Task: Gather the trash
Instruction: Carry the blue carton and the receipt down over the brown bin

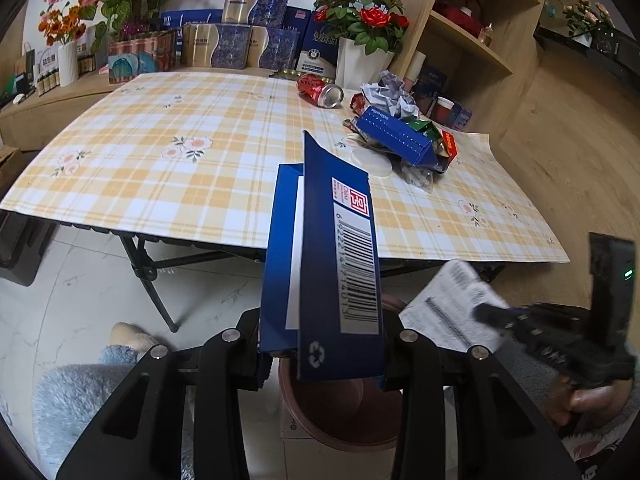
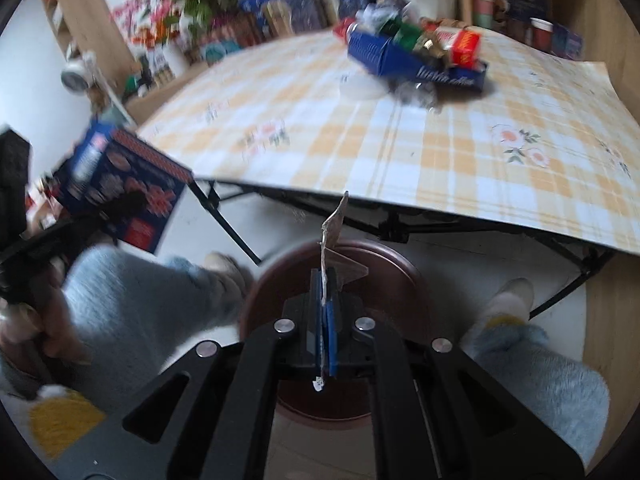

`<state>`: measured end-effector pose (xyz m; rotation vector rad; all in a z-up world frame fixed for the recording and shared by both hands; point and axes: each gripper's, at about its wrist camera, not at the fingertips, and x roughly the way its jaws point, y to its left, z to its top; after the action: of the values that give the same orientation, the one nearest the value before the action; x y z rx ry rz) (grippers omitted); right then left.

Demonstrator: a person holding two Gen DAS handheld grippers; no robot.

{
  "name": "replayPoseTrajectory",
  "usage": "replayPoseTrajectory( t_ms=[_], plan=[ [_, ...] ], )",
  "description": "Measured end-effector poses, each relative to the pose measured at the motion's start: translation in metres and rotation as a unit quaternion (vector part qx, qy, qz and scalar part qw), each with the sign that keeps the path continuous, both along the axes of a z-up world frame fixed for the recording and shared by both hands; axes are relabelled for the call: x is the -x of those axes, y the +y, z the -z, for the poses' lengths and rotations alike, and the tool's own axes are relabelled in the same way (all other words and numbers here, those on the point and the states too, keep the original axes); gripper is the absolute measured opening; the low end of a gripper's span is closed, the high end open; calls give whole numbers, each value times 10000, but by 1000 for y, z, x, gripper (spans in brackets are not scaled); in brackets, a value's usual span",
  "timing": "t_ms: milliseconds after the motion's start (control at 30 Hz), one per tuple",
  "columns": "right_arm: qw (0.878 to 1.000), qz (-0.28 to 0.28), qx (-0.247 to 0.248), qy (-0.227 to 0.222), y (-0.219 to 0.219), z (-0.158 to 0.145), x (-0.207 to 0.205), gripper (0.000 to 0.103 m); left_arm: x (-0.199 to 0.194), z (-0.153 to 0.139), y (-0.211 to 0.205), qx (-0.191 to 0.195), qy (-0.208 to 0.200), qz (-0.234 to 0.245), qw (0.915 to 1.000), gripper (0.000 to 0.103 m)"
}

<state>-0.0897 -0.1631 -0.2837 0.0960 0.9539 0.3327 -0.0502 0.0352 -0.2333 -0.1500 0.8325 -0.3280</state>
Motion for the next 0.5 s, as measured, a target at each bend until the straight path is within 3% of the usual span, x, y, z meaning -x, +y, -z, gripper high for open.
replayPoseTrajectory(
  t_ms=[100, 267, 500],
  plan=[
    [9987, -411, 291, 18, 21, 17, -10, 6, -4, 8, 2, 37, 132, -51, 9999, 36],
    [9969, -651, 243, 369, 37, 51, -26, 6, -9, 16, 3, -3, 270, -93, 9996, 36],
    [9942, 73, 402, 991, 25, 103, -51, 6, -16, 27, -2, -114, 487, -60, 9987, 36]
  ],
)
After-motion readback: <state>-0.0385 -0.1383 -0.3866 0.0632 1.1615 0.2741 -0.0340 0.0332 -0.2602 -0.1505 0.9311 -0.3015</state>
